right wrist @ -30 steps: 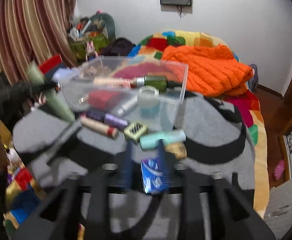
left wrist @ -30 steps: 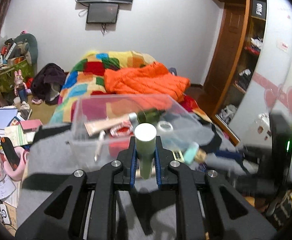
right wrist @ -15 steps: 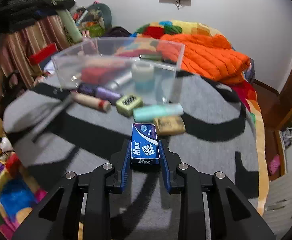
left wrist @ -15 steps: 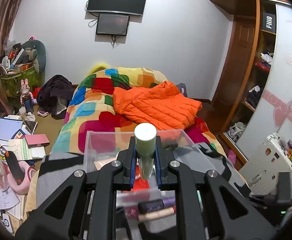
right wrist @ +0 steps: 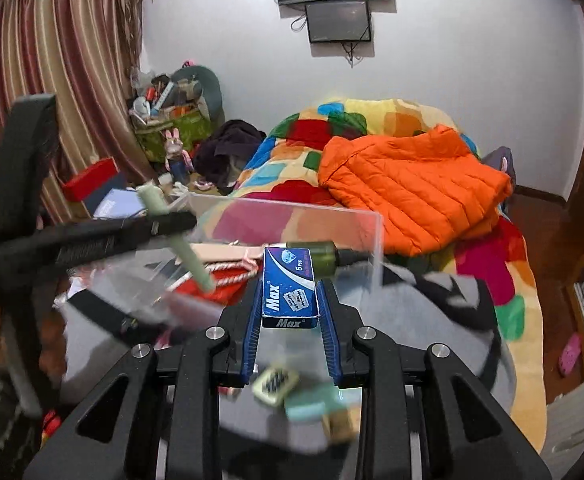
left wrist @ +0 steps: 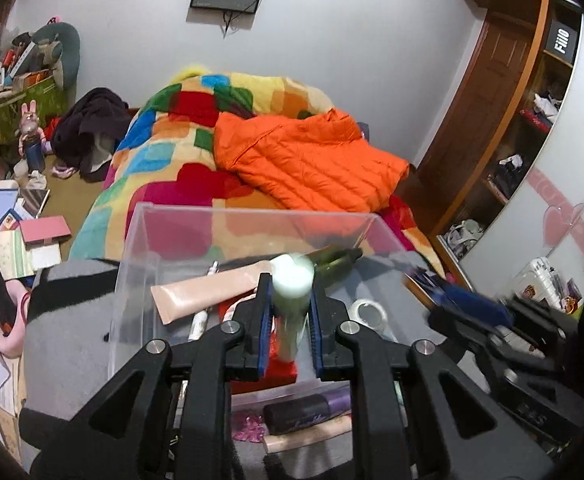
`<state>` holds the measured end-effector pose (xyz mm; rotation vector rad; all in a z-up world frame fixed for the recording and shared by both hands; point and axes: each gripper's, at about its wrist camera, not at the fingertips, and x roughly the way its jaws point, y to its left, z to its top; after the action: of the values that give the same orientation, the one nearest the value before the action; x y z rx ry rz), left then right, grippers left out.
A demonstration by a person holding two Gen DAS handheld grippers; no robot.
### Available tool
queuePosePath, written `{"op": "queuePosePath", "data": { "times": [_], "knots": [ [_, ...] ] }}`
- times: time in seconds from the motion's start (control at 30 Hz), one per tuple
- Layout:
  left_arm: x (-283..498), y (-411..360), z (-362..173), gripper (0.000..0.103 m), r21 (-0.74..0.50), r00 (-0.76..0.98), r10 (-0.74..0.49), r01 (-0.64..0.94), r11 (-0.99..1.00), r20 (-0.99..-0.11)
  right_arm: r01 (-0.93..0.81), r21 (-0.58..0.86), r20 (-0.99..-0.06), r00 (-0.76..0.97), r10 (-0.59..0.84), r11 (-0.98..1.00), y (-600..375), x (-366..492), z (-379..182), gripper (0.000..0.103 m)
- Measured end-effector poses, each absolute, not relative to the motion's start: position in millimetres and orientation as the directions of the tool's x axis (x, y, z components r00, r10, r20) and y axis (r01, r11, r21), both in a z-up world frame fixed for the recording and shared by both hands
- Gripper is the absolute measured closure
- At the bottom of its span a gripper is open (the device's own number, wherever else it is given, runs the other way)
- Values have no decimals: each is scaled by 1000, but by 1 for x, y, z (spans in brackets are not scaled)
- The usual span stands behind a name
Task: Organize objects
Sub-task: 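Lift the pale green tube into the clear box while the right drops the Max box in, then grasp the beige red-capped tube with the left gripper while the right grasps the tan soap bar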
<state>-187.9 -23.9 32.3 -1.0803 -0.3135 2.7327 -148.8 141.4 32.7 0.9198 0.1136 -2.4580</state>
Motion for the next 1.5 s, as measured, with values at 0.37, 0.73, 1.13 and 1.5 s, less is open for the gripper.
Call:
{"op": "queuePosePath", "data": {
  "times": [0.37, 0.73, 1.13, 1.5],
  "knots": [
    [-172, -30, 36, 73, -198, -748, 185, -73, -977, -637, 519, 40, -724, -574, -383, -854, 96, -177, 4, 78],
    [-127, -13, 45, 19, -90, -787, 125, -89, -992, -604, 521, 24, -651, -640, -409, -853, 140, -137, 36, 53],
    [-115, 31, -20, 7, -40, -610, 125, -152, -988, -783, 466, -12, -739, -600, -307, -885, 199, -116, -9, 35],
    [-142, 45, -47, 7, -44, -522, 58, -39, -998, -851, 485, 20, -795, -523, -308, -875, 204, -123, -43, 38]
  ]
}}
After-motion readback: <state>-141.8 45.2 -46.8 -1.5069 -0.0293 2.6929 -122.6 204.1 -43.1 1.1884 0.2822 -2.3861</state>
